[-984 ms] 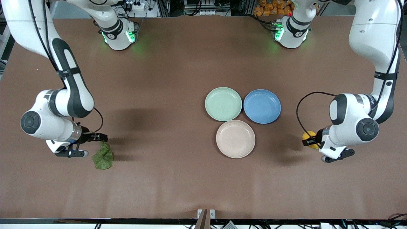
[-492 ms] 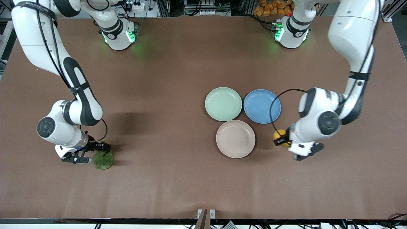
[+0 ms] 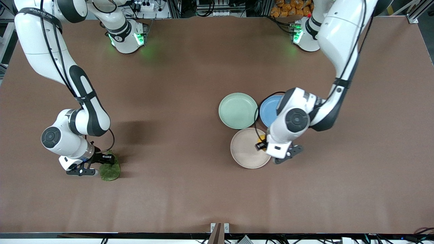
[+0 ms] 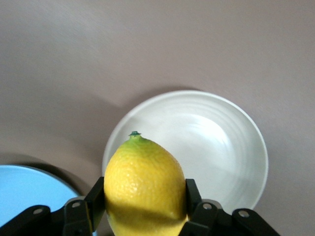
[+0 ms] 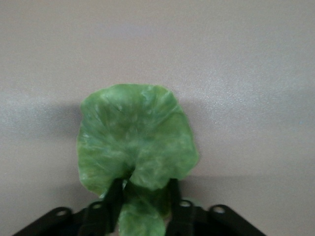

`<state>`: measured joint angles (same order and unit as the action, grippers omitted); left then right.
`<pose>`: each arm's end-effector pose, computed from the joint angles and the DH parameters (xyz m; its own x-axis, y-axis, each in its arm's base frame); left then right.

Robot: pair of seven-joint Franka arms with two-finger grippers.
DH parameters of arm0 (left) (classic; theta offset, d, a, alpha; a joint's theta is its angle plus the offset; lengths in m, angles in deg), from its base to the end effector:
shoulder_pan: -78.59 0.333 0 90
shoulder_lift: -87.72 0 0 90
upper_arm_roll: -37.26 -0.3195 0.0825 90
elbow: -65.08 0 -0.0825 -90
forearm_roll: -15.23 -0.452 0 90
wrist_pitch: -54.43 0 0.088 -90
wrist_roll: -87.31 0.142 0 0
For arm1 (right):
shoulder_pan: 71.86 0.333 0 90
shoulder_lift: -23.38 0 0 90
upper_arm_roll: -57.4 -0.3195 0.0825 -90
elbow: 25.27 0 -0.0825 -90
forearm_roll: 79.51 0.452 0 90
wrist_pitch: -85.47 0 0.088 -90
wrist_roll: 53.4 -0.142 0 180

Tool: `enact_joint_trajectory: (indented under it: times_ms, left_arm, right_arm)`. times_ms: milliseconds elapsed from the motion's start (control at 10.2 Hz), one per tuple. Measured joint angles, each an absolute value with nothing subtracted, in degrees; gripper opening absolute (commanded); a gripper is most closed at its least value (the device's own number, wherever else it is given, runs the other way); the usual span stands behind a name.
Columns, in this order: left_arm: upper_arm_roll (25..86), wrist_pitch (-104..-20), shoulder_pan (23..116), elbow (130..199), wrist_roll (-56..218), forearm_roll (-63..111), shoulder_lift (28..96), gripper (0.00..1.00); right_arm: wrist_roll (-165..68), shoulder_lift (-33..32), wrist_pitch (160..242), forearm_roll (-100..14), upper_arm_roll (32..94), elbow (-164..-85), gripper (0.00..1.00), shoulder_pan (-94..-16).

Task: Place lemon and lettuce in plates
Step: 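Carry the lemon over the cream plate while the right gripper grasps lettuce, then release the lemon onto the cream plate while the right gripper lifts lettuce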

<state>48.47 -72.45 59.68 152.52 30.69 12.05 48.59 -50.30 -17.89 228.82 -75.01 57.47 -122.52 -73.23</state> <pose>0.6738 -0.3688 0.1922 0.8893 0.4540 -0.0552 0.4567 -0.8877 0.0580 0.7334 -0.0173 0.1007 0.9958 -0.0336 0.0853 -0.0297 -0.9985 -0.0466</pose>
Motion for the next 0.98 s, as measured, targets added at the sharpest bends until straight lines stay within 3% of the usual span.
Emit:
enact_joint_trajectory:
  times_ms: [197,295,393,787,984]
  left_arm:
    - [48.36,-75.95,57.8,152.39,29.87,12.05,46.46,0.0]
    - [48.31,-77.58,57.14,152.33,29.33,12.05,45.44,0.75]
    - [48.29,-78.49,56.81,152.23,29.07,12.05,44.74,1.0]
    - [48.12,-78.77,56.76,151.19,29.07,12.0,44.46,1.0]
    - [47.74,-78.79,57.03,150.47,29.07,12.0,44.68,1.0]
  right_arm:
    - [-50.04,-17.87,228.72,-75.32,57.36,-121.99,0.0,-73.13]
    - [-50.04,-17.63,227.71,-75.4,57.27,-121.36,0.0,-72.87]
    - [-50.34,-16.99,224.64,-75.4,57.2,-120.23,0.0,-72.53]
    - [-58.55,-8.75,201.87,-75.42,56.82,-112.95,0.0,-70.24]
    - [-68.87,-6.96,196.59,-75.3,56.01,-110.83,0.0,-66.12]
